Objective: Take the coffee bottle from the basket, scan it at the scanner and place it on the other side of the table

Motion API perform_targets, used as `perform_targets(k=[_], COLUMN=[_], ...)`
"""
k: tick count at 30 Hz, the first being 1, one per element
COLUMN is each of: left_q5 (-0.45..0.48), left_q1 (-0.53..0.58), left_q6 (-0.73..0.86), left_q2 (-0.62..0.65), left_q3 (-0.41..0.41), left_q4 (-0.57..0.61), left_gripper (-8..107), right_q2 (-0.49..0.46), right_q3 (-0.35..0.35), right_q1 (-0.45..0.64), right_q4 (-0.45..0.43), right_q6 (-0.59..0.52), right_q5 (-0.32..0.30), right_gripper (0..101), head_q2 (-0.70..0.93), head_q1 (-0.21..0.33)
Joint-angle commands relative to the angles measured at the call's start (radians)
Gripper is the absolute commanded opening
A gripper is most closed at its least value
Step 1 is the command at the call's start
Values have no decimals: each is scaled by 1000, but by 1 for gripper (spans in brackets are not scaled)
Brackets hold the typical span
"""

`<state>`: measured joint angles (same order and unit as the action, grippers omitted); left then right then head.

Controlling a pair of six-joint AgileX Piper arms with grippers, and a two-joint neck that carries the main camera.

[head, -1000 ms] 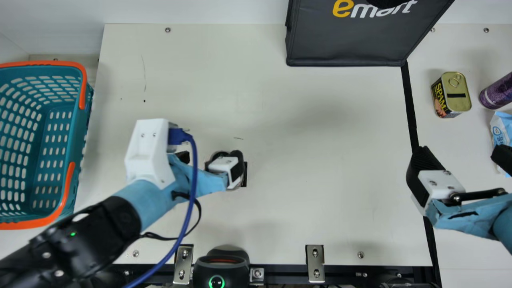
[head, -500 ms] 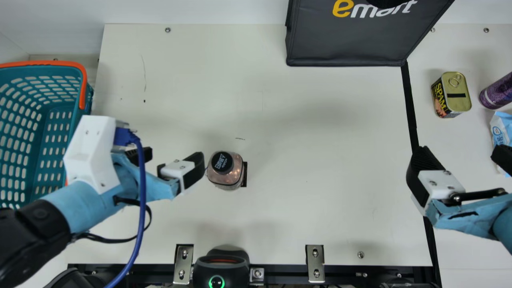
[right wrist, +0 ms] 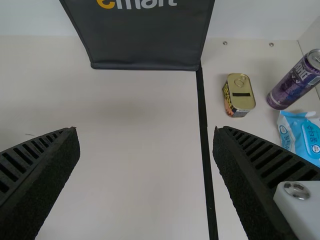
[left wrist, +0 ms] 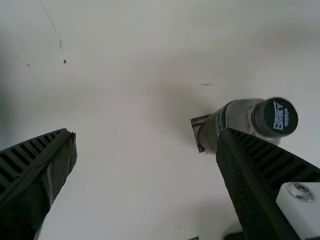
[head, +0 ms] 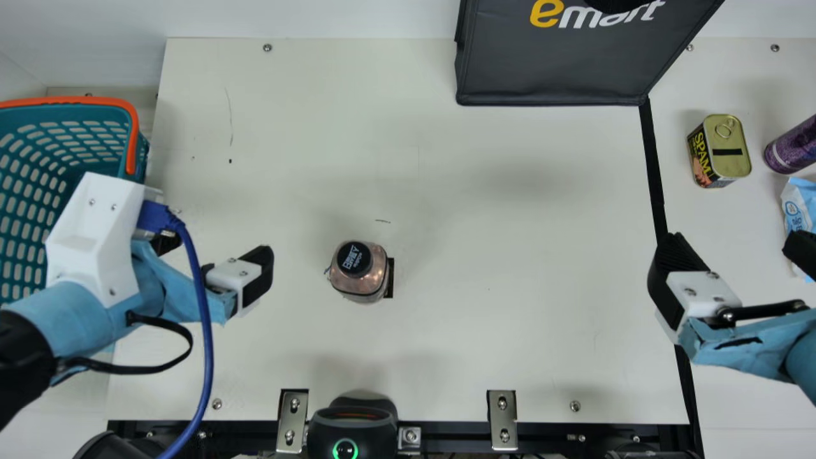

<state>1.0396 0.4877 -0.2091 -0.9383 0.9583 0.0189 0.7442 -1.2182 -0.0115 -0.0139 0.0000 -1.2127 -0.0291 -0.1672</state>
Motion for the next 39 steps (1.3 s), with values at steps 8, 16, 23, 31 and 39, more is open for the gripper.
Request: perform_targets(k=[8, 16, 23, 31, 39], left_q5=[147, 180, 180, 172, 140], left_q1=[58, 175, 296, 425, 535], left_q6=[-21, -168, -363, -608, -819], left_q2=[-61, -147, -218, -294, -343], left_q3=[110, 189, 249, 305, 288], left_q4=[30, 13, -54, -175, -304], left_gripper=[90, 90, 90, 90, 90], right_q2=[0, 0, 0, 0, 0], right_q3=[0, 0, 0, 0, 0], right_q1=[0, 0, 0, 0, 0], right_q4=[0, 0, 0, 0, 0], right_q6=[0, 0, 0, 0, 0], right_q5=[0, 0, 0, 0, 0], right_gripper=[95, 95, 95, 95, 95], head_q2=[2, 2, 2, 2, 2], head_q1=[29, 29, 29, 29, 29])
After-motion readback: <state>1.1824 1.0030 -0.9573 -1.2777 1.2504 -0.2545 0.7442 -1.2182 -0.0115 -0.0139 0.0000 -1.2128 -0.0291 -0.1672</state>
